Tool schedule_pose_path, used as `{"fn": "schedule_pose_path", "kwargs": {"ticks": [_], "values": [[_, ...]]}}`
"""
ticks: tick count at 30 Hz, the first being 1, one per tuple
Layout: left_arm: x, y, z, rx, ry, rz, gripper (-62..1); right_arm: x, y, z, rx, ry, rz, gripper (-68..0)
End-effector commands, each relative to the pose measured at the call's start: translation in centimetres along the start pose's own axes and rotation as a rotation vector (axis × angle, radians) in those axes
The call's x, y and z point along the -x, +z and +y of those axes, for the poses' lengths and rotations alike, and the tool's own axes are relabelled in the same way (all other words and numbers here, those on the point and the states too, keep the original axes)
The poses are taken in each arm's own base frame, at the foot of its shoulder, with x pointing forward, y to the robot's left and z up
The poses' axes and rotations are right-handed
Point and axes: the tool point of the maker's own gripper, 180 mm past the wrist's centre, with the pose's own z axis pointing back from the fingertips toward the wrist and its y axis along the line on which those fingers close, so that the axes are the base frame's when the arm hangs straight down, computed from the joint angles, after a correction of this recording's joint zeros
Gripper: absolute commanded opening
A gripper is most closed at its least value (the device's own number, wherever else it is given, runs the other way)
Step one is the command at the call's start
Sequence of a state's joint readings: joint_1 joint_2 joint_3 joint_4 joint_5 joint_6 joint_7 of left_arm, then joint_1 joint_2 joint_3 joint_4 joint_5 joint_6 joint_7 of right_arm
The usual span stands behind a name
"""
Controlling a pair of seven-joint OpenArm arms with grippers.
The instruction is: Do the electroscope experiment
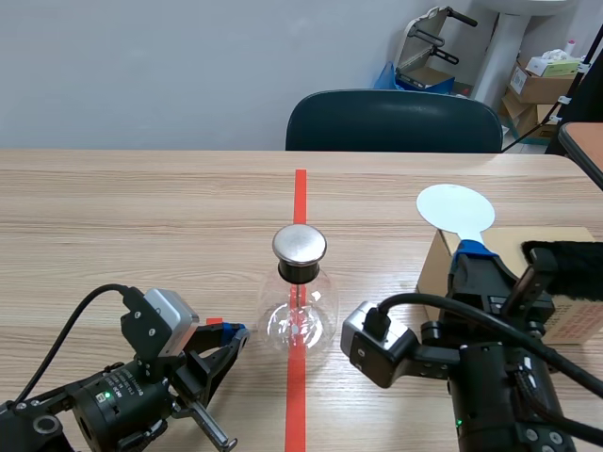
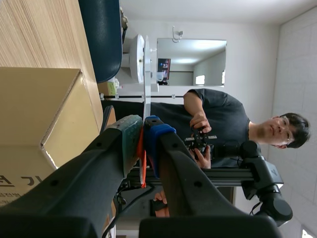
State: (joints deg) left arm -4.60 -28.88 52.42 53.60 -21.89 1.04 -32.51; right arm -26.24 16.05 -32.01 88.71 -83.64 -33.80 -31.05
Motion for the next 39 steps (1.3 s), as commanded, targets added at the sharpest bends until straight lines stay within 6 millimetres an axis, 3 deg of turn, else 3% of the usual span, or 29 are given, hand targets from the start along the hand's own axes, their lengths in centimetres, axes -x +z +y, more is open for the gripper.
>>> {"fn": "schedule_pose_path", "kwargs": {"ticks": [1,14,29,39], "values": [[-0.6,-0.2,-0.3,0.005,0.005,-0.024,-58.3,0.5,-0.4,-0.7,0.028,-0.001,0.016,-66.5],[-0.6,-0.2,-0.3,0.005,0.005,-0.024,-58.3,0.1,-0.4,-0.7,0.028,-0.001,-0.008,-66.5],[-0.6,-0.2,-0.3,0.005,0.005,-0.024,-58.4,-7.1,1.2,-0.7,0.028,0.005,-0.419,-66.5],[-0.6,-0.2,-0.3,0.005,0.005,-0.024,-58.3,-9.7,2.6,-0.6,0.027,0.008,-0.584,-66.7]]}}
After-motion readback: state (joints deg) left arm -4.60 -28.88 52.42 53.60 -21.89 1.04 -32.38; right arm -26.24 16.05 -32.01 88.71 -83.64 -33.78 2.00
